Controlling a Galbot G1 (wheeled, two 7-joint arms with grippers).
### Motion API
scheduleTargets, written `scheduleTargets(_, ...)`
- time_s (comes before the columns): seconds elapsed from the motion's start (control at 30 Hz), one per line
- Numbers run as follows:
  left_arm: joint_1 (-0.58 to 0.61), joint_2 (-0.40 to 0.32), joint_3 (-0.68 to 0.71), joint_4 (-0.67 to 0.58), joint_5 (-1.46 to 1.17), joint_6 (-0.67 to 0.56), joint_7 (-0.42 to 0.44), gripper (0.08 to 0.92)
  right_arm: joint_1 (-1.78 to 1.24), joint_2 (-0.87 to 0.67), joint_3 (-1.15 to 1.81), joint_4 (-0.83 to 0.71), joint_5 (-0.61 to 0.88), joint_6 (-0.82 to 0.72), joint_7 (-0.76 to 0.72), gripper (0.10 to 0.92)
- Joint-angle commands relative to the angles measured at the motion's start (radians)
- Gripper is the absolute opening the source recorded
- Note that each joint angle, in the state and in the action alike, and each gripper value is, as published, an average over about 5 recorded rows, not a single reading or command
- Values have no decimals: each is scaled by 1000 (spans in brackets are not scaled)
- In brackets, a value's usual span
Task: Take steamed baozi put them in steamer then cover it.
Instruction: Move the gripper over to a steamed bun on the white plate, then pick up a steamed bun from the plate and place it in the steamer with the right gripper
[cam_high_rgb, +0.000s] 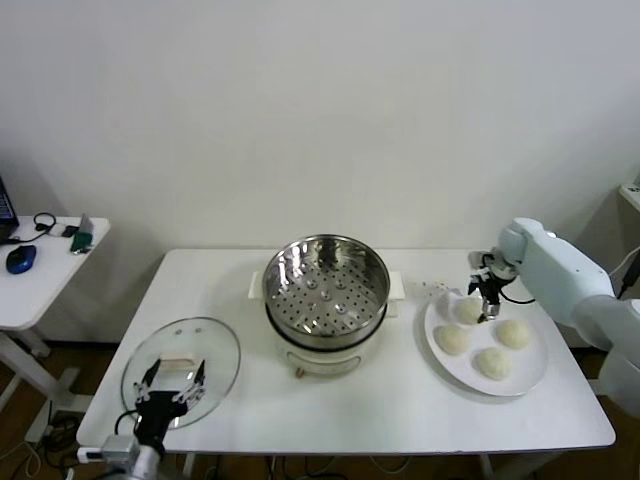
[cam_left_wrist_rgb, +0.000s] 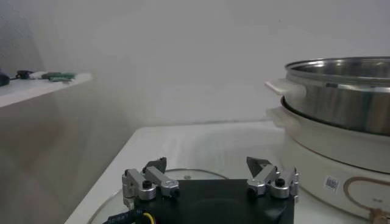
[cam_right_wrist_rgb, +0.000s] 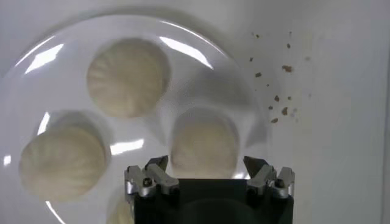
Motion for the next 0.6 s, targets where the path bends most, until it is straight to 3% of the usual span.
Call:
scheduleTargets(0.03, -1, 1, 1, 3, -1, 0, -1, 823, -13, 19, 50, -33, -24, 12, 6, 654)
scheduleTargets(0.17, -7, 3, 1, 8, -2, 0, -1, 823, -10, 20, 50, -31, -17, 23, 3, 561)
scheduleTargets(0.4, -10, 4, 2, 11, -2, 1, 0, 823, 28, 1, 17, 5, -2, 54, -3, 530)
scheduleTargets(0.6, -8, 8, 3, 6, -2, 1, 0, 823, 256, -82, -232, 212, 204, 76, -19, 526)
